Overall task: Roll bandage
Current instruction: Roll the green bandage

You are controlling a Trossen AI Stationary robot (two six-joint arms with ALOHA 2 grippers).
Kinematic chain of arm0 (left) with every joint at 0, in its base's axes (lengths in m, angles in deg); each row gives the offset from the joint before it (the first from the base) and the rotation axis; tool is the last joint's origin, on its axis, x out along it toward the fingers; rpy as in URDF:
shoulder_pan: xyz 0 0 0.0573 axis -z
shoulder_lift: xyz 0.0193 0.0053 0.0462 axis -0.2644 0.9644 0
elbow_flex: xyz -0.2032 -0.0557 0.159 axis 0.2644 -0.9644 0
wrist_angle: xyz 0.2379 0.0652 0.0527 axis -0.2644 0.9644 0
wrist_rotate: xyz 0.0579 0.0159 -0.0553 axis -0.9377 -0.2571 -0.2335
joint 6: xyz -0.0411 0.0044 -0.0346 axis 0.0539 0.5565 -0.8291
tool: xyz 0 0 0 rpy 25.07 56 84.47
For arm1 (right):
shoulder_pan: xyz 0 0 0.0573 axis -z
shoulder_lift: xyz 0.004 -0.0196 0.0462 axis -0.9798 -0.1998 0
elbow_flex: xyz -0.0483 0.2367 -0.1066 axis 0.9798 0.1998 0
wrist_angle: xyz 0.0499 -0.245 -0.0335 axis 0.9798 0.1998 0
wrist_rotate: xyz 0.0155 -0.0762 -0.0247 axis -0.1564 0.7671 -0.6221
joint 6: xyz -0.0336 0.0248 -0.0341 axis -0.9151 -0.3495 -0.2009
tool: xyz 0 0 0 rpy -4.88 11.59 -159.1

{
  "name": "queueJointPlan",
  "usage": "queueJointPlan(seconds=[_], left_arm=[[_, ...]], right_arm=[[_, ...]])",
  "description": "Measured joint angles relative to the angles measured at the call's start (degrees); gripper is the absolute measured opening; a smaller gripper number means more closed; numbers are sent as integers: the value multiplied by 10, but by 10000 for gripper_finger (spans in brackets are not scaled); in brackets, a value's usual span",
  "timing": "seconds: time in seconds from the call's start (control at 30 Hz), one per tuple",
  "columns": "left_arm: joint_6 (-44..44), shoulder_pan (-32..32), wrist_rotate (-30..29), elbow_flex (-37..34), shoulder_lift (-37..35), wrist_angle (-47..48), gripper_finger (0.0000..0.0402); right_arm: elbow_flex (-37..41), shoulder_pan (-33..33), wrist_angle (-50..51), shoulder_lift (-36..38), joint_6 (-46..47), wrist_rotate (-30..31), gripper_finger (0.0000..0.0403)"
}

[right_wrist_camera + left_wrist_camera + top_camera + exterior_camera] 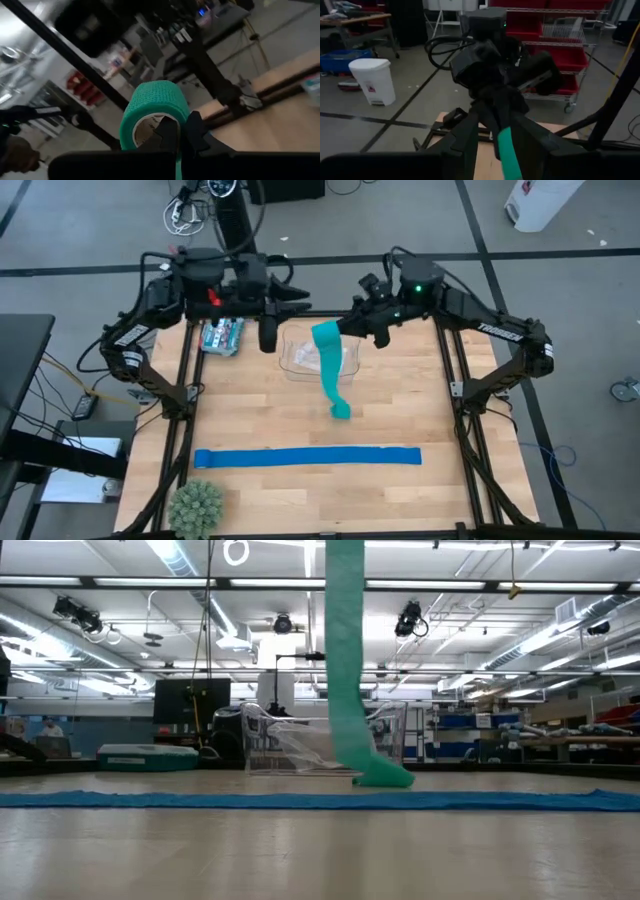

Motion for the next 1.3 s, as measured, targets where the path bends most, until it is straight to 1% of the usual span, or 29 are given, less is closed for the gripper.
queueJointPlan(seconds=[0.07,0.17,0.3,0.4,0.57,0.63,0.77,1.0,1.3], left_arm=[[-5,2,6,-21,-7,-5,119],[-19,3,6,-61,-29,-27,119],[-49,3,-6,-108,-50,-27,119],[-62,3,-1,-134,-48,-26,119],[-76,3,2,-157,-42,-32,119],[-78,3,5,-160,-42,-41,119],[-65,3,14,-160,-42,-61,119],[-59,3,16,-160,-41,-59,119],[-59,3,2,-160,-32,-58,119]], right_arm=[[32,-2,-52,13,21,0,0],[80,-2,-100,41,45,0,0],[131,-2,-128,74,70,5,0],[152,-2,-142,82,92,18,0],[158,-2,-180,77,122,25,0],[158,-2,-179,76,129,27,0],[158,-2,-181,76,129,36,0],[158,-1,-183,76,131,56,0],[158,-3,-200,76,134,68,0]])
